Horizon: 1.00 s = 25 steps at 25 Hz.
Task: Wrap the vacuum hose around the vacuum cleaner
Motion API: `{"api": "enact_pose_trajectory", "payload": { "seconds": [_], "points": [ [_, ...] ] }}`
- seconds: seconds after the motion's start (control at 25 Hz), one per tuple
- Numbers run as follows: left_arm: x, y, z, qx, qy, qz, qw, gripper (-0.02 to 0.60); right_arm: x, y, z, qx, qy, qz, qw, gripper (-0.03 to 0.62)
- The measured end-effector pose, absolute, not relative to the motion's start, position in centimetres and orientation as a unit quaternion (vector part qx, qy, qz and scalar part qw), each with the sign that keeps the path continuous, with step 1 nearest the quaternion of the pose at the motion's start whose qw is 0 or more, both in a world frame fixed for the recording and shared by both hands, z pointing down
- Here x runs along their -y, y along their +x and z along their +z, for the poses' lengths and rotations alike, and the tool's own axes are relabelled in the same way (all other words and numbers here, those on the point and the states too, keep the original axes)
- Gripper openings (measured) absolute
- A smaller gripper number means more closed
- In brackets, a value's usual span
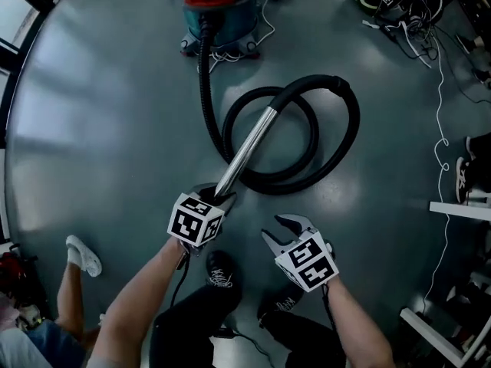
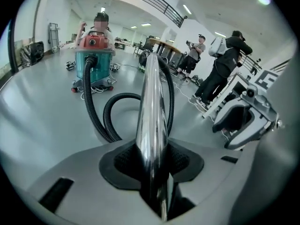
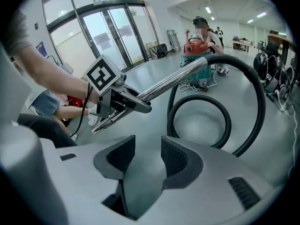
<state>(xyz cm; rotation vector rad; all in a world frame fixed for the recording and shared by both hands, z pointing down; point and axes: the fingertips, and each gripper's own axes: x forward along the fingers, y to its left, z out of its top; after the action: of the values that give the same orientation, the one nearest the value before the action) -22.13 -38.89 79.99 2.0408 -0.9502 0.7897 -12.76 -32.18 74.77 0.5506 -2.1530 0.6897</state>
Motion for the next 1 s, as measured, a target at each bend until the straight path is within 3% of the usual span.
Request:
{"api": "enact_pose_trajectory", "payload": {
  "seconds": [0.68, 0.8, 1.0],
  "points": [
    [48.1, -16.3, 90.1, 0.462, 0.780, 0.177, 0.383, 0.147, 29.5, -17.0, 92.0, 0.854, 0.184, 0.371, 0.314, 0.175],
    [48.9, -15.9, 91.2, 0.468, 0.782, 0.170, 0.376, 0.147, 29.0, -18.3, 94.2, 0.849, 0.198, 0.397, 0.287, 0.229],
    [49.7, -15.5, 93.0, 0.472, 0.779, 0.154, 0.384, 0.147, 29.3, -19.5, 98.3, 0.835, 0.210, 0.434, 0.264, 0.235]
  ]
}}
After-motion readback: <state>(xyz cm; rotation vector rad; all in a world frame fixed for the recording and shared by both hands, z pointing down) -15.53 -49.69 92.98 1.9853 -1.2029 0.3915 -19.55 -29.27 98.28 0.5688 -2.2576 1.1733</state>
